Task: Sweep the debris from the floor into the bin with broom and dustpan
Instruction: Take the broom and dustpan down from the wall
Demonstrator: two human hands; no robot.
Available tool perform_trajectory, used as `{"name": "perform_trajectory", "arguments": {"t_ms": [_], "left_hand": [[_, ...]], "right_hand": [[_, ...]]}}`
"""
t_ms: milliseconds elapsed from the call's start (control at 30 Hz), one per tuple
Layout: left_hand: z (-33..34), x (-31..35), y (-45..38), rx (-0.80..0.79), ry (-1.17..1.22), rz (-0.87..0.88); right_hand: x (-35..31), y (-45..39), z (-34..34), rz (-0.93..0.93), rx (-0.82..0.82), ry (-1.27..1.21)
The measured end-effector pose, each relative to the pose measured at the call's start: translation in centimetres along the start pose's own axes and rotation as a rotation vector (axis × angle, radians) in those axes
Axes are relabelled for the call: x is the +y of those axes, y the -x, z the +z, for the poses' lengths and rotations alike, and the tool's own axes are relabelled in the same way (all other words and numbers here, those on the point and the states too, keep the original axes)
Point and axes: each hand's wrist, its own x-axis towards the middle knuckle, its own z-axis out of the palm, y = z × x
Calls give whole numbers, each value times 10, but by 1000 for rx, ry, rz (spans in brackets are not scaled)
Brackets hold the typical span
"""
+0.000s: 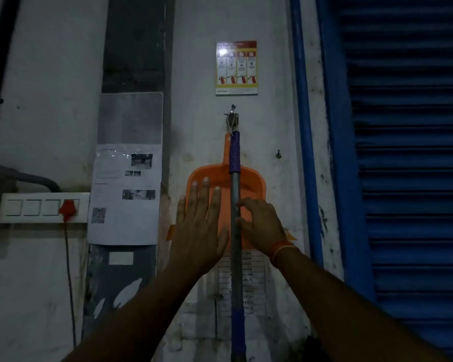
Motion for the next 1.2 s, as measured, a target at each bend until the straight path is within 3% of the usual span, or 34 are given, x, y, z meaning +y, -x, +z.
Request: {"name": "perform_trajectory", "arguments": {"t_ms": [333,500,767,933,1067,1200], "left_hand": [[10,-15,8,-25,31,-50],[14,-22,12,-29,196,-67],[25,-20,22,-293,696,-61],[29,-12,36,-391,828,-133],[30,-5,46,-394,965,-177],[27,2,54,-298,1008,-190]], "right_hand": [[0,-14,19,101,-187,-199],[2,-21,25,108,-118,-240],[-20,-63,-5,87,-30,-412],[-30,-81,-25,67,45,-469],[-36,-78,-35,52,81,-568],[-39,-71,-45,52,72,-562]]}}
